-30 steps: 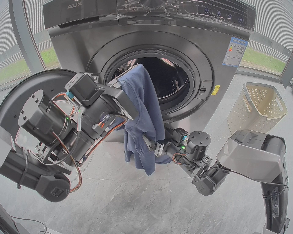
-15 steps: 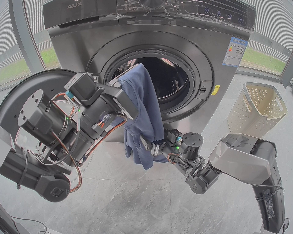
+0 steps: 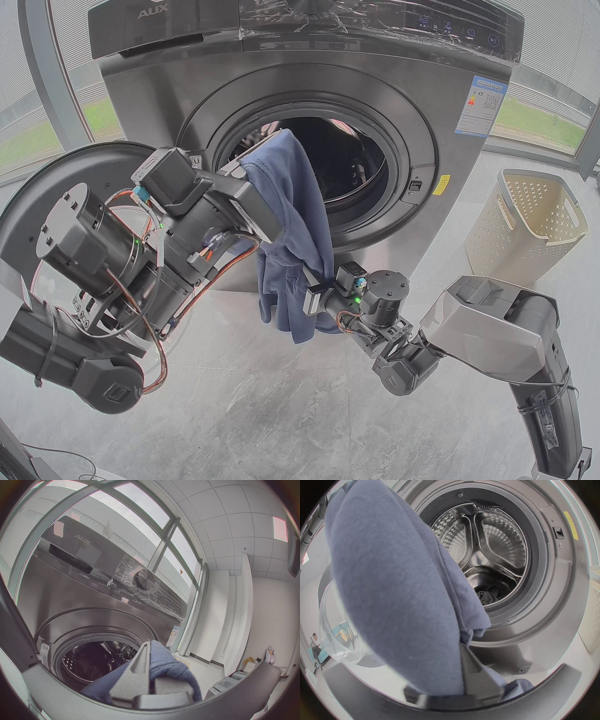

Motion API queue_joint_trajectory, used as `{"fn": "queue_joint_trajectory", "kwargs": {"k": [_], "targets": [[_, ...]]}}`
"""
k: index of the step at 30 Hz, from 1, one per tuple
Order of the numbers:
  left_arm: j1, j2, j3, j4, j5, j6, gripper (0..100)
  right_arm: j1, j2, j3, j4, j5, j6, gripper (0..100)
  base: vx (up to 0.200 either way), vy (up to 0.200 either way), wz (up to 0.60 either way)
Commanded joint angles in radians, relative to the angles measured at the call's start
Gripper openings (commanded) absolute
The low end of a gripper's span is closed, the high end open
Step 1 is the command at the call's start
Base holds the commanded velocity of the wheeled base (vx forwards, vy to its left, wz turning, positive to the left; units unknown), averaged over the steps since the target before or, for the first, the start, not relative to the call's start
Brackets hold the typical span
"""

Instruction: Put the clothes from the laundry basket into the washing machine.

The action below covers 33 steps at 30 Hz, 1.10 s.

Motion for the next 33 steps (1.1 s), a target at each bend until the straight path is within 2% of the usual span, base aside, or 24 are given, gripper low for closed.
{"fn": "queue_joint_trajectory", "kwargs": {"k": [1,6,10,15,19,22,26,28,29,33], "targets": [[0.013,0.009,-0.004,0.002,0.003,0.001,0,-0.012,0.001,0.019,-0.003,-0.001,0.000,0,0.000,0.000,0.00],[0.064,0.025,0.000,0.003,0.004,0.001,0,-0.044,-0.063,0.079,-0.021,0.000,0.000,0,0.000,0.000,0.00],[0.078,0.042,-0.002,0.003,0.006,0.001,0,-0.065,-0.137,0.145,-0.035,0.000,0.001,0,0.000,0.000,0.00],[0.119,0.062,0.007,0.002,0.004,0.009,0,-0.099,-0.279,0.309,-0.070,0.002,0.001,0,0.000,0.000,0.00],[0.155,0.070,0.042,0.003,0.001,0.012,0,-0.119,-0.357,0.374,-0.090,0.006,0.003,0,0.000,0.000,0.00],[0.158,0.088,0.061,0.002,0.001,0.016,0,-0.119,-0.388,0.397,-0.097,0.009,0.003,0,0.000,0.000,0.00],[0.164,0.134,0.139,0.000,-0.010,0.053,0,-0.105,-0.431,0.410,-0.098,0.008,0.010,0,0.000,0.000,0.00],[0.164,0.134,0.139,0.000,-0.010,0.053,0,-0.105,-0.431,0.410,-0.098,0.008,0.010,0,0.000,0.000,0.00],[0.179,0.162,0.170,0.000,-0.011,0.067,0,-0.096,-0.450,0.406,-0.097,0.006,0.012,0,0.000,0.000,0.00],[0.187,0.199,0.202,0.000,-0.013,0.070,0,-0.087,-0.451,0.387,-0.095,0.005,0.018,0,0.000,0.000,0.00]]}}
